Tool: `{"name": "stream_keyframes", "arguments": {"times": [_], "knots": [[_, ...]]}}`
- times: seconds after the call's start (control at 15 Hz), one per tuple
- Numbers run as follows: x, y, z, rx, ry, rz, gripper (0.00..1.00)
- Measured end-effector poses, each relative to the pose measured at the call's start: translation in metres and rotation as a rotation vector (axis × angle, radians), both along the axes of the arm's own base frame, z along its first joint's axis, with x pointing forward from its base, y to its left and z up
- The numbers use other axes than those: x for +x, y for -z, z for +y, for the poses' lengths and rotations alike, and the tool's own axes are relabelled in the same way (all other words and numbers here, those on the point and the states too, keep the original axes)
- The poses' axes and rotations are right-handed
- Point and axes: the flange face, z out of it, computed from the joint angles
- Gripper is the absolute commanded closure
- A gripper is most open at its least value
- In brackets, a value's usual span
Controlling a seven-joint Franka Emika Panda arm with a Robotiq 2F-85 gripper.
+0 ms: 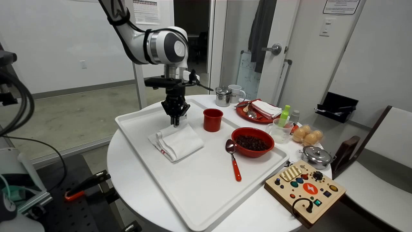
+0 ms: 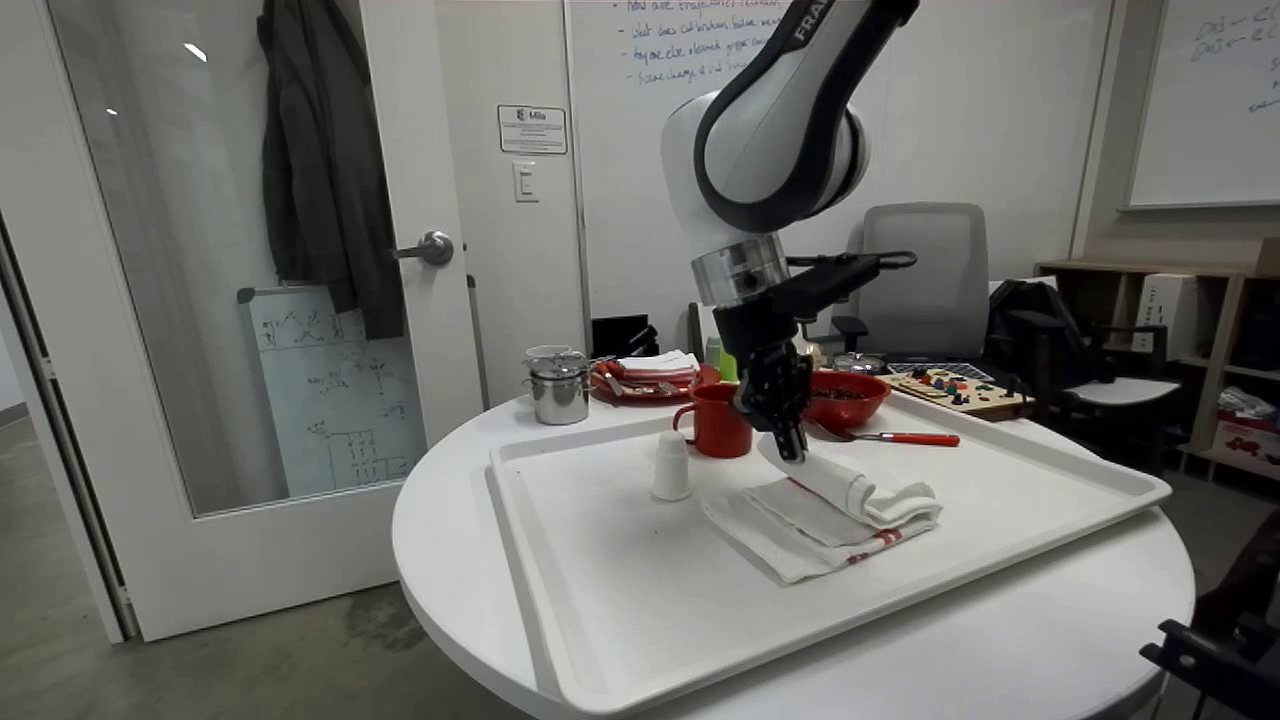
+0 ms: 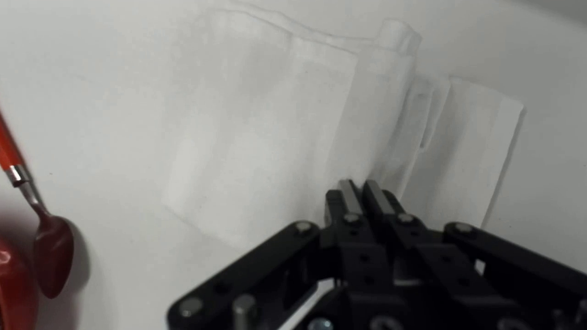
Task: Fold the white and red towel from right to left
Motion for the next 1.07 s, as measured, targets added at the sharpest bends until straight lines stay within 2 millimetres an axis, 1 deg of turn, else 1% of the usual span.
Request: {"name": "stream_keyframes", "arguments": {"times": [0.2, 0.27, 0.33, 0.4, 0.47, 0.53, 0.8, 0.93, 1.0, 1.07], "knots": [[0.005, 0.023, 0.01, -0.011, -0.001, 0.029, 0.91], [0.005, 0.029, 0.014, -0.013, -0.005, 0.035, 0.66], [0.006, 0.033, 0.019, -0.015, -0.011, 0.04, 0.66], [0.006, 0.035, 0.023, -0.017, -0.017, 0.045, 0.64], [0.005, 0.036, 0.025, -0.017, -0.02, 0.047, 0.58], [0.005, 0.037, 0.025, -0.018, -0.021, 0.048, 0.49], [0.006, 0.035, 0.023, -0.014, -0.017, 0.044, 0.21], [0.008, 0.029, 0.02, -0.009, -0.014, 0.037, 0.07], [0.008, 0.024, 0.018, -0.007, -0.013, 0.033, 0.02], [0.008, 0.015, 0.015, -0.003, -0.011, 0.026, 0.0]]}}
